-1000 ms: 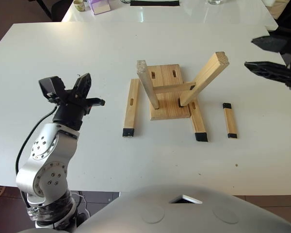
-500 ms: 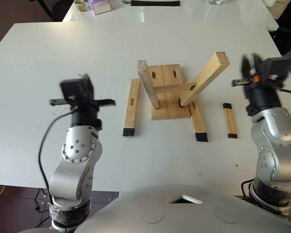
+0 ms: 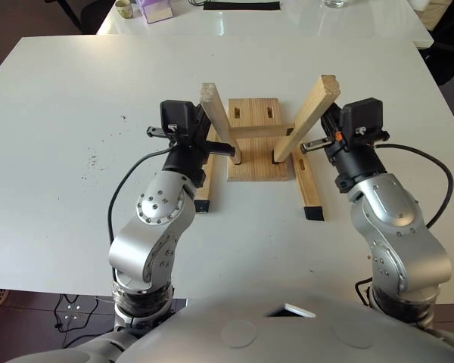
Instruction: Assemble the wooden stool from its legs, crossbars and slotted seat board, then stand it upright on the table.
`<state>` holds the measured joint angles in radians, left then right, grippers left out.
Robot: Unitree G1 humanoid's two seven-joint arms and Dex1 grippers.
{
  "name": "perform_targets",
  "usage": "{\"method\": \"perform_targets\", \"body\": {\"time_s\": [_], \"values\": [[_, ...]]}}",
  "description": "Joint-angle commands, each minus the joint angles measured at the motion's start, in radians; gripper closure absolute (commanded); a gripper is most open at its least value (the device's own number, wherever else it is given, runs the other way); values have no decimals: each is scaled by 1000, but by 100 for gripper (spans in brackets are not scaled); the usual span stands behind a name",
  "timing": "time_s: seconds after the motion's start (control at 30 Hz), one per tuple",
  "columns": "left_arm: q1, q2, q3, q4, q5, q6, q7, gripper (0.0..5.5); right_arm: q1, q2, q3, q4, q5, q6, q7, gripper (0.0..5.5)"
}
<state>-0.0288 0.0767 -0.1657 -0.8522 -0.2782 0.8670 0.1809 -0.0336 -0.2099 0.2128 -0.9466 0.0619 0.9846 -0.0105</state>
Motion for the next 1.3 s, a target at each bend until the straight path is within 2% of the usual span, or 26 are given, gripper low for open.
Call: {"method": "perform_targets", "body": {"time_s": [0.03,0.1,0.27,0.3,0.37,0.43,0.53,0.67,0.77,0.83,0.9,1.0,1.03,1.1,1.3], "values": [[-16,-14,-36,-34,-94,49,-97,550,-1,-6,90,-23,128,34,142,548],[16,7,49,-59,-66,41,-76,550,35,-15,-30,-56,144,23,154,548],[78,65,394,-131,-70,33,-75,550,35,-119,-409,32,259,-41,305,548],[28,85,473,-121,-115,47,-90,550,-25,-146,-455,76,298,-54,346,548],[-193,106,609,-41,-250,71,-85,550,-243,-114,-522,181,412,-23,349,548],[-420,105,671,52,-414,80,-66,550,-452,-72,-515,264,489,5,334,548],[-640,98,646,116,-648,122,-63,550,-694,-46,-460,349,589,47,368,548],[-717,133,629,157,-867,150,-14,550,-881,-44,-511,458,737,105,372,548],[-710,169,607,179,-992,142,26,550,-928,-69,-550,494,821,118,361,548],[-635,176,570,193,-1018,150,51,550,-904,-86,-560,494,868,148,344,548],[-515,181,505,206,-993,168,52,550,-803,-103,-532,455,904,182,346,548],[-284,179,385,243,-905,162,-18,550,-482,-172,-363,410,820,157,413,548],[-218,181,340,264,-860,146,-54,550,-382,-223,-266,434,730,92,446,548],[-163,174,304,283,-816,100,-95,550,-295,-267,-166,478,629,-5,492,548],[-239,149,353,235,-920,-20,-87,550,-463,-213,-289,482,742,-57,474,548]]}}
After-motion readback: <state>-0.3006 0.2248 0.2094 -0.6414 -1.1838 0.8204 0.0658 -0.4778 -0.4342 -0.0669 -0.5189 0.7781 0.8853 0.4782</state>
